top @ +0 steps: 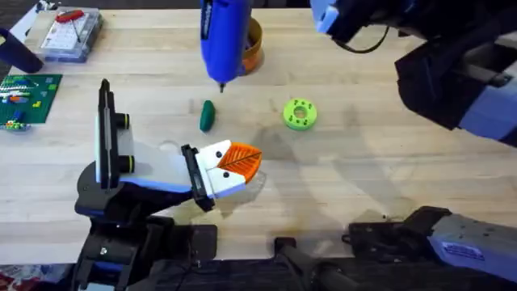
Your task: Pick up the gripper from the table and insert it into the empty holder that is missing its gripper. Then pick up a screw, insert it into the mounting hole, and use the screwdriver to tighten it. Finally, clean up the table by picking up the vegetable and placing it into the bucket.
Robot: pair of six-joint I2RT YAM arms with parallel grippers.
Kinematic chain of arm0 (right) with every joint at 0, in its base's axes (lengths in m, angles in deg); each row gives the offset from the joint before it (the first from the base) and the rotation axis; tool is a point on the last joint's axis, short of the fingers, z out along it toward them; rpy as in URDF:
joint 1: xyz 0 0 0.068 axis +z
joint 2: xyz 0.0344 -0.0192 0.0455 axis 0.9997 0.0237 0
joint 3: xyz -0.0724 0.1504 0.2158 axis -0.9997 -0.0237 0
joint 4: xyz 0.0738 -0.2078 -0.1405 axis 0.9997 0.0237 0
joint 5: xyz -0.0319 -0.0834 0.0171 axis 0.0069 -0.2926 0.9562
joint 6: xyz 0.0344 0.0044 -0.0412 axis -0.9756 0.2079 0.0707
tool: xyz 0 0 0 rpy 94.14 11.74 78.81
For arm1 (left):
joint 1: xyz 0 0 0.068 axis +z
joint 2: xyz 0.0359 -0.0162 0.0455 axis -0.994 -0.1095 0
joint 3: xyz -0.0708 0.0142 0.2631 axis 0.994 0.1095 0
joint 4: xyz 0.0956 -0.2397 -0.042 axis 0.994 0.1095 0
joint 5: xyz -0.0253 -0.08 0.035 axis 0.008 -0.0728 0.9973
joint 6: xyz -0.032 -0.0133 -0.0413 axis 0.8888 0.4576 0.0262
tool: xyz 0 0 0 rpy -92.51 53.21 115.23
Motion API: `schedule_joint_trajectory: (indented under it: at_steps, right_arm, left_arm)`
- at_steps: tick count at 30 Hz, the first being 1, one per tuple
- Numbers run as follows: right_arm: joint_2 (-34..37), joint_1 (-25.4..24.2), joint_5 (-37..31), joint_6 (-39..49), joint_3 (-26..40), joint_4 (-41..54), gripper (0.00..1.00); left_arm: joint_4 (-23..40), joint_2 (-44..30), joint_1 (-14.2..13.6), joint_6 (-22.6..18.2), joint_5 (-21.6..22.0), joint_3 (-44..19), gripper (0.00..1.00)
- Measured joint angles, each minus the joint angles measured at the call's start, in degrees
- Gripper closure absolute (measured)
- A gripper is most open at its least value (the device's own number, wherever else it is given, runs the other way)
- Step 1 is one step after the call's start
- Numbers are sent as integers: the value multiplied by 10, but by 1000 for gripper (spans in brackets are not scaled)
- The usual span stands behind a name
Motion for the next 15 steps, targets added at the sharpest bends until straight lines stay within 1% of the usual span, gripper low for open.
schedule_joint_trajectory:
  at_steps: [9,15]
  right_arm:
    - [0,26,17,-20,0,-5,976]
    - [0,29,38,-21,0,-5,976]
  left_arm:
    - [0,0,0,0,0,0,989]
    - [0,0,0,0,0,0,989]
